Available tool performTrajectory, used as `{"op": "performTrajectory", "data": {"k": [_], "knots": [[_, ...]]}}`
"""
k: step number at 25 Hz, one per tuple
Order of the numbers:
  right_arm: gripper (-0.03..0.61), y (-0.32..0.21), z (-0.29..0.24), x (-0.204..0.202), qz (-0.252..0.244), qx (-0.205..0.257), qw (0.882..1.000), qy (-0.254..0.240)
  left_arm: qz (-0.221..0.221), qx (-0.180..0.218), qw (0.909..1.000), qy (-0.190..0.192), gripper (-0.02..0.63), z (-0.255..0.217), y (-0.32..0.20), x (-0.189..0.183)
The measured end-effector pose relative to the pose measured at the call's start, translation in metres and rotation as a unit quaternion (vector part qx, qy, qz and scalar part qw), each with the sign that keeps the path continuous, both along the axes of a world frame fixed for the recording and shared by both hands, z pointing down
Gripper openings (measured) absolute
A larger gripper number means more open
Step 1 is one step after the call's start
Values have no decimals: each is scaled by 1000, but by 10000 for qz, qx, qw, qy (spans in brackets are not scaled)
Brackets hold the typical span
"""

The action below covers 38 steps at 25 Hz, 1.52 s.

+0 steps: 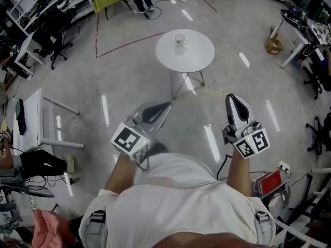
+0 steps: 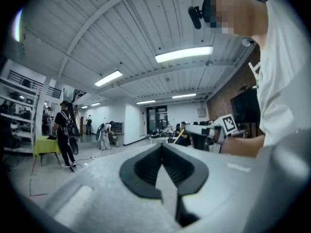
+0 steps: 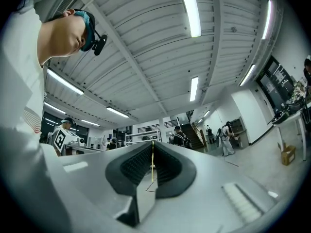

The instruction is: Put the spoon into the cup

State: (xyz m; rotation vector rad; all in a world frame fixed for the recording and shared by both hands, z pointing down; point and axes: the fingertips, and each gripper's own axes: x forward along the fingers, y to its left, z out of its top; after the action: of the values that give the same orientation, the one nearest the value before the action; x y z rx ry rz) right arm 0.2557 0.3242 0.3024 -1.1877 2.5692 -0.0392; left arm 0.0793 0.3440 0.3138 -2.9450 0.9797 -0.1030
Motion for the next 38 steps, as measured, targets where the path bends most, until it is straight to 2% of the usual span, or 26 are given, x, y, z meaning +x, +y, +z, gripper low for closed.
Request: {"op": "performTrajectory", "data": {"k": [3, 7, 13, 26, 32, 38], "knots": [[14, -25, 7, -11, -100, -103, 9998, 109, -132, -124, 9998, 52, 3, 4, -28, -12], [14, -72, 17, -20, -53, -237, 9995, 203, -54, -284, 9995, 161, 3, 17, -75, -21], [14, -170, 24, -48, 36, -418, 9980, 473, 18, -369, 9989, 279, 3, 25, -180, -45], [14, -380, 29, -178, 11, -792, 9941, 740, 4, -557, 9974, 465, 3, 32, -383, -176], [14, -437, 29, -221, 94, -821, 9927, 875, -153, -709, 9951, 667, 3, 44, -454, -235], [14, -475, 34, -221, 111, -901, 9914, 942, -245, -730, 9944, 721, 3, 46, -494, -241]]}}
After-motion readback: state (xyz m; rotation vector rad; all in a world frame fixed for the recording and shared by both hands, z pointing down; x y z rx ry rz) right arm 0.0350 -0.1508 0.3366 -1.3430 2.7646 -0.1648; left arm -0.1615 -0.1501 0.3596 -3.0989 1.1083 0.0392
